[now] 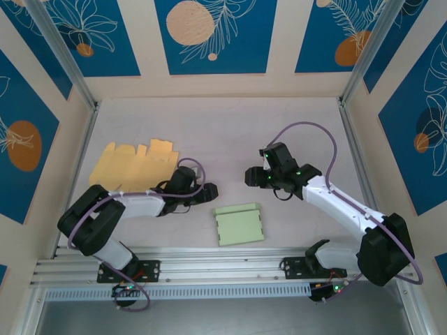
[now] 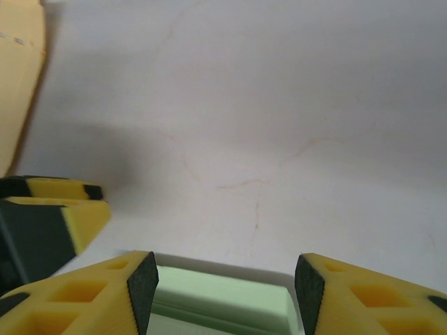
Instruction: Fold the paper box
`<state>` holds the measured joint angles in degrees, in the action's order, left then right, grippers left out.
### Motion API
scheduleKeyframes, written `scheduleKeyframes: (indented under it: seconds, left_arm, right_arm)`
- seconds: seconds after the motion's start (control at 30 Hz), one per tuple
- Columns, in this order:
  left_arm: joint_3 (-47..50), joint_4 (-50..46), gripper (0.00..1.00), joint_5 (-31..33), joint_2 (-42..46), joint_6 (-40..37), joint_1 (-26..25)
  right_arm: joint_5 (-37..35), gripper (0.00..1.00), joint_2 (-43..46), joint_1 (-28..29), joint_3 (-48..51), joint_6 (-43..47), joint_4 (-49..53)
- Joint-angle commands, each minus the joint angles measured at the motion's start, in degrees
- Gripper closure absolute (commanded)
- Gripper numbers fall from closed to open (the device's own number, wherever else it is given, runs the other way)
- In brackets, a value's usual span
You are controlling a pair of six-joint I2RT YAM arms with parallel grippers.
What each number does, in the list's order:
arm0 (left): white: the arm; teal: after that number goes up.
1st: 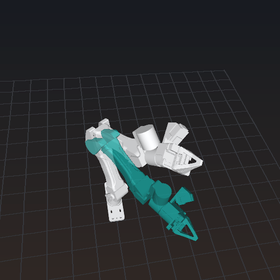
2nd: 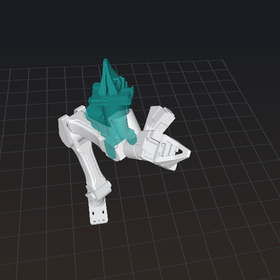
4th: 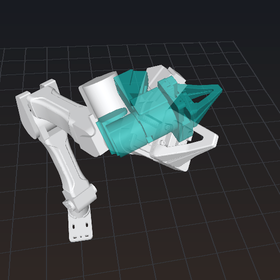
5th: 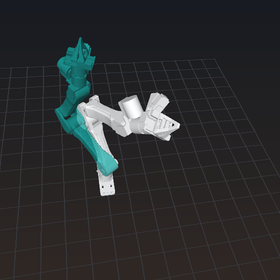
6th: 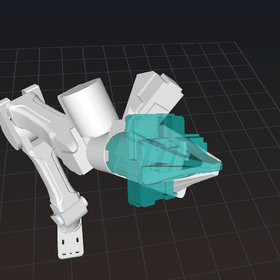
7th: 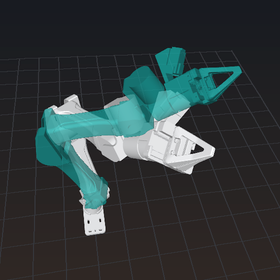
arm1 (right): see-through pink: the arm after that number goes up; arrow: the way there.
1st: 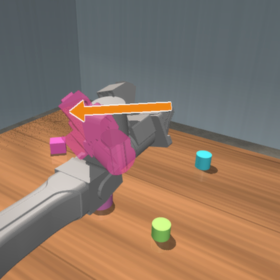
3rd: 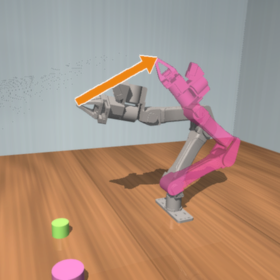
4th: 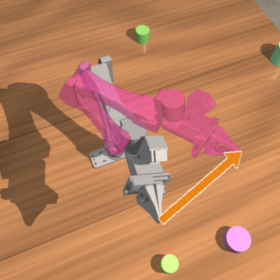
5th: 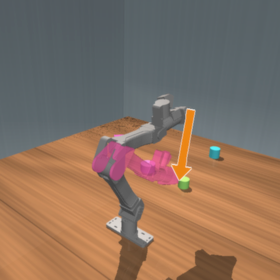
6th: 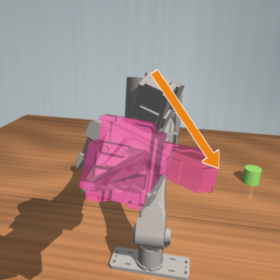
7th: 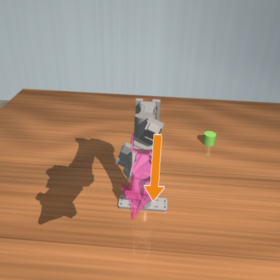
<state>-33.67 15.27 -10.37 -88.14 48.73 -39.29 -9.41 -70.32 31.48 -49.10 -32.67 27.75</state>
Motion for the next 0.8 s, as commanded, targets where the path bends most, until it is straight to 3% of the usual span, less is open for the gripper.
scheduleKeyframes:
  seconds: [0.0, 0.13, 0.27, 0.47, 0.6, 0.77]
  left_arm:
    - [-3.55, -4.76, 0.31, 2.17, 4.03, -4.04, -0.45]
    - [-6.69, -11.15, 0.3, 1.4, 6.22, -8.62, -0.03]
    - [-9.09, -13.4, 0.27, -5.42, 4.98, -12.36, 0.0]
    - [-10.48, -21.09, 0.24, -13.13, 3.58, -16.52, -0.16]
    - [-9.21, -26.97, 0.22, -12.34, 4.73, -18.47, -0.38]
    - [-7.55, -26.88, 0.2, -11.82, 6.26, -18.15, -0.61]
  right_arm:
    - [0.93, 0.43, 1.73, 0.34, 0.85, -4.15, 5.58]
    - [0.93, 0.44, 8.52, 4.86, 2.17, -10.74, 14.15]
    - [0.75, 0.26, 15.43, 13.14, 6.96, -18.34, 18.97]
    - [-2.65, 0.27, 16.78, 22.78, 12.72, -27.94, 21.43]
    - [-3.67, 0.27, 15.0, 21.95, 13.97, -27.72, 19.47]
    - [-3.1, 0.3, 10.29, 17.38, 12.81, -23.82, 16.98]
